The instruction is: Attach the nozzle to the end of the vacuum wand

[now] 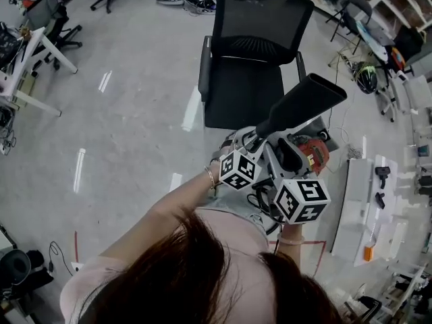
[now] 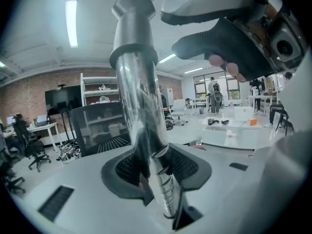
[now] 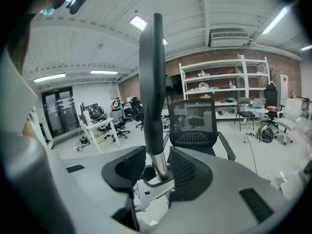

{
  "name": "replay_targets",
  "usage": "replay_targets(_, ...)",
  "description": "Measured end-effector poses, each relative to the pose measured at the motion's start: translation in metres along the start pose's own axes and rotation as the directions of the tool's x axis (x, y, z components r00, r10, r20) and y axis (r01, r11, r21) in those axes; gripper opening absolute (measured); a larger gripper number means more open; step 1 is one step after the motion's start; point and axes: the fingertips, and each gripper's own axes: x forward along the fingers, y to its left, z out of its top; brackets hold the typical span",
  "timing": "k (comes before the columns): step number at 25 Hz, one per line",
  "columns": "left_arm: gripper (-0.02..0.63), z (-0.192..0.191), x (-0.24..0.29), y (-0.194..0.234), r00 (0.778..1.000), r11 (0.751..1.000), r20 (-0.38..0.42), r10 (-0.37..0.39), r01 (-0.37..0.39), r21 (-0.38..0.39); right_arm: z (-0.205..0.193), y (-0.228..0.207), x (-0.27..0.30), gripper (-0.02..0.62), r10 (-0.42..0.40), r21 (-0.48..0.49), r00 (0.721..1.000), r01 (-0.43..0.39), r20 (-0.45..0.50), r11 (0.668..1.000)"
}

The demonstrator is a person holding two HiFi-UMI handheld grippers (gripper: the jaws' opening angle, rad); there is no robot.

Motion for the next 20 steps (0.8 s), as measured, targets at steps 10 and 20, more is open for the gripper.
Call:
replay_targets(10,0.15,0.003,-0.001,-0.019,0.998,0.998,-0.004,0.058,-0.058,-0.009,0.014,-0.049,-0.054,0.118,-0.048,0.021,0.983,0.045,0.176,0.999)
replay_targets(20,0.15,-0.001,-0.002,-0.041,0.98,0.98,-0.065,0.189,-0.192,-0.05,0.007,-0.076,-0.105,0.115,0.081,-0.087,0.978,-0.065,0.194,0.994)
